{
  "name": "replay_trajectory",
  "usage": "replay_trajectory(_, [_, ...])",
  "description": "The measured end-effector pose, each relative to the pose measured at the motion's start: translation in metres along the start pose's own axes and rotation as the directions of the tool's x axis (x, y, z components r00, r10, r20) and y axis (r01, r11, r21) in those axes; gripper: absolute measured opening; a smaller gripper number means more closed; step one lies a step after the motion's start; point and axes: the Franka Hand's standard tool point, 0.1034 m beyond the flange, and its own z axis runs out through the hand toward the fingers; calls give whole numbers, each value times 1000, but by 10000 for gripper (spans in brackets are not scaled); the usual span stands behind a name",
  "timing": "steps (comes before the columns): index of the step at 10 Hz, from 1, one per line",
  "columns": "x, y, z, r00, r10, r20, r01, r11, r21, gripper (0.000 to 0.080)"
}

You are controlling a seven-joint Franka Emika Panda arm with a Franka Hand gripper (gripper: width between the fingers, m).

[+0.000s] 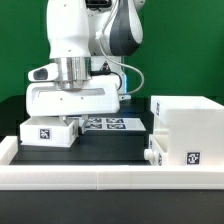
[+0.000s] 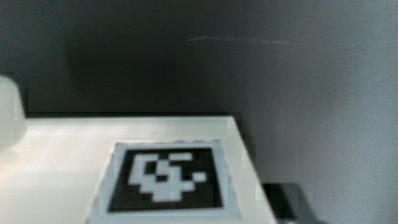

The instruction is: Assemble drawer

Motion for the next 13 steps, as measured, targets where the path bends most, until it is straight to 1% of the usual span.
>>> replay_trajectory(1, [2,0,-1,1000,-2,-4,2,1000,-1,67])
replay_trajectory(2, [2,-2,-1,1000,-4,-5,4,1000,-1,43])
replay_trajectory(4, [5,-8,-2,1000,-13,-8,13,1000,1,43])
replay_trajectory(5, [7,-16,-3,1000,-14,-10,14,1000,4,43])
replay_trajectory(6, [11,-28,-4,1000,-14,-11,14,1000,9,43])
replay_trajectory(8, [26,-60,-10,999,-29,-25,29,999,21,44])
replay_trajectory(9, [33,-74,-13,998,-55,-17,56,998,32,44])
replay_trajectory(10, [44,-85,-18,996,-87,-9,87,995,47,44])
replay_trajectory(11, [55,-92,-22,991,-134,3,133,989,63,44])
replay_trajectory(12, [62,-91,-25,979,-205,20,202,976,80,44])
replay_trajectory(13, [69,-91,-27,971,-239,26,236,968,87,44])
